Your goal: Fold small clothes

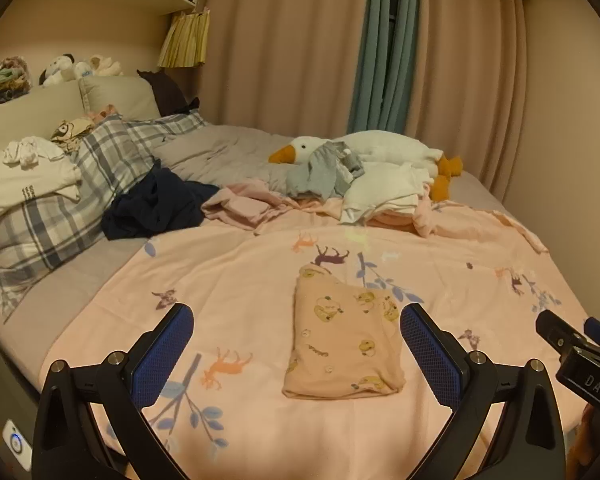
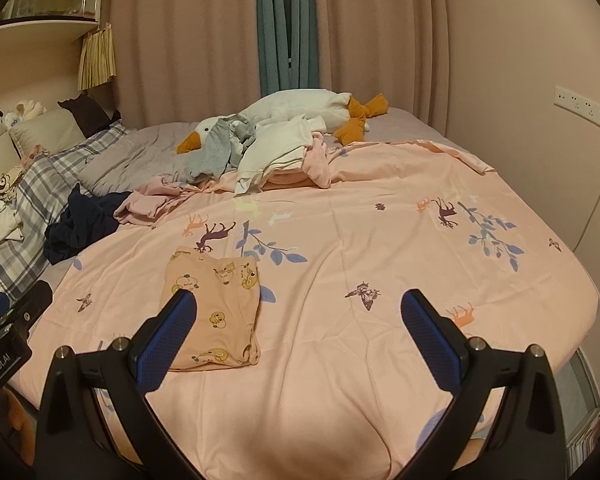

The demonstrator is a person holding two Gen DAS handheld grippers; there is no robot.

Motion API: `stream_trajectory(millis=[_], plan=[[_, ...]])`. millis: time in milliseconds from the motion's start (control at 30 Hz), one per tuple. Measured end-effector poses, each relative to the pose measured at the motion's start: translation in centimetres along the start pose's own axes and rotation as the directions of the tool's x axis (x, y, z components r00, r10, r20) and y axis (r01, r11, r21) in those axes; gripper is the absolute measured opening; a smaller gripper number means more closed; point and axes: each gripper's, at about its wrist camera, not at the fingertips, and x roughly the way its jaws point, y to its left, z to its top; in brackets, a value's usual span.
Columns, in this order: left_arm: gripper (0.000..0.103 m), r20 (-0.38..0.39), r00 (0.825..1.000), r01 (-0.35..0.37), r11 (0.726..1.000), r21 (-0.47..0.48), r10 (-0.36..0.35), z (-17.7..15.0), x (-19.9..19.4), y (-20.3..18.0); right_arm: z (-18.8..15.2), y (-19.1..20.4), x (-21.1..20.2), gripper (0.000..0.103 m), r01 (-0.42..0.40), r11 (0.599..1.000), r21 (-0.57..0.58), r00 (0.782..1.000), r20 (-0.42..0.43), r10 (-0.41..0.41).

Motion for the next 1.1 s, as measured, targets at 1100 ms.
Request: stream_trajectory(millis=[1100], plan=[[0.102, -0.022, 1.0, -0.016, 0.998, 0.06, 0.018, -0.3, 0.2, -1.2, -0.3, -0.6, 0.6, 0.103, 0.009, 1.0, -0.004, 0.999, -0.041, -0.009]])
